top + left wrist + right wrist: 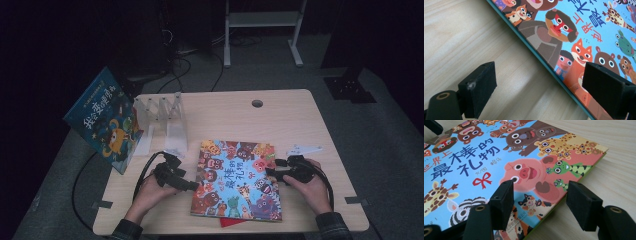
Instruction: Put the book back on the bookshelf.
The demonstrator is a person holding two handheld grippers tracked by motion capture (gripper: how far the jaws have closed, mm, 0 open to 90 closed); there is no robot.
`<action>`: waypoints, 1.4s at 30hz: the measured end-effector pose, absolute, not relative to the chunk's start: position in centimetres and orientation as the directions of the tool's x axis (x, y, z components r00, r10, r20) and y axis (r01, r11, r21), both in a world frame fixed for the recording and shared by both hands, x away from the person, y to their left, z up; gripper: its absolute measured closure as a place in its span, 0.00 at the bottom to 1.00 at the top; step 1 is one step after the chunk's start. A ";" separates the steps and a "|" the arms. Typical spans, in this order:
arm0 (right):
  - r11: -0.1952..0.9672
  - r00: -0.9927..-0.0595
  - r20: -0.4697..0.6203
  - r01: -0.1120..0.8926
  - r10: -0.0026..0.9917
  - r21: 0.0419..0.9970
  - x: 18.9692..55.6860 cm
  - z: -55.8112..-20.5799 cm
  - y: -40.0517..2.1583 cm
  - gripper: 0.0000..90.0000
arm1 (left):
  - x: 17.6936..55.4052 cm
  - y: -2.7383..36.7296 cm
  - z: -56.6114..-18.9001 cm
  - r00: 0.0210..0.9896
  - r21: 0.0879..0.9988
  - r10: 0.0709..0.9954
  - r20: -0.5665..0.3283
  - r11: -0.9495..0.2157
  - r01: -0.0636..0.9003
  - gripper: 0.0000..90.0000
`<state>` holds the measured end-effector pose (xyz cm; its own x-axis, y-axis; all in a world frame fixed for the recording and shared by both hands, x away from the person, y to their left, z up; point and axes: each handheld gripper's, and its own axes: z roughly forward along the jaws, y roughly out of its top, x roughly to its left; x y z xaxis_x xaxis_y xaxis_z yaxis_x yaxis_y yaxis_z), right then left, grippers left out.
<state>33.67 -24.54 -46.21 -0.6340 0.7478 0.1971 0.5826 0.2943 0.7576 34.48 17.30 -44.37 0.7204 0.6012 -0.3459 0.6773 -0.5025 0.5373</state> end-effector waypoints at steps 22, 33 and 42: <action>0.296 -0.630 0.188 0.580 0.753 0.759 33.4 -46.2 -24.4 0.42 | 34.4 14.6 -44.8 0.764 0.532 0.553 -0.331 -0.560 0.635 0.12; 0.322 -0.665 0.183 0.560 0.724 0.763 32.9 -46.1 -23.2 0.44 | 34.5 14.9 -45.0 0.751 0.516 0.569 -0.335 -0.556 0.651 0.10; 0.347 -0.696 0.184 0.547 0.694 0.762 32.3 -46.1 -22.0 0.44 | 34.6 16.3 -44.9 0.734 0.511 0.591 -0.333 -0.542 0.668 0.10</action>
<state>32.35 -22.00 -46.06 -0.6964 0.6936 0.1841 0.5471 0.3471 0.7617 34.63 16.28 -44.92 0.7344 0.5913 -0.3331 0.6677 -0.5415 0.5108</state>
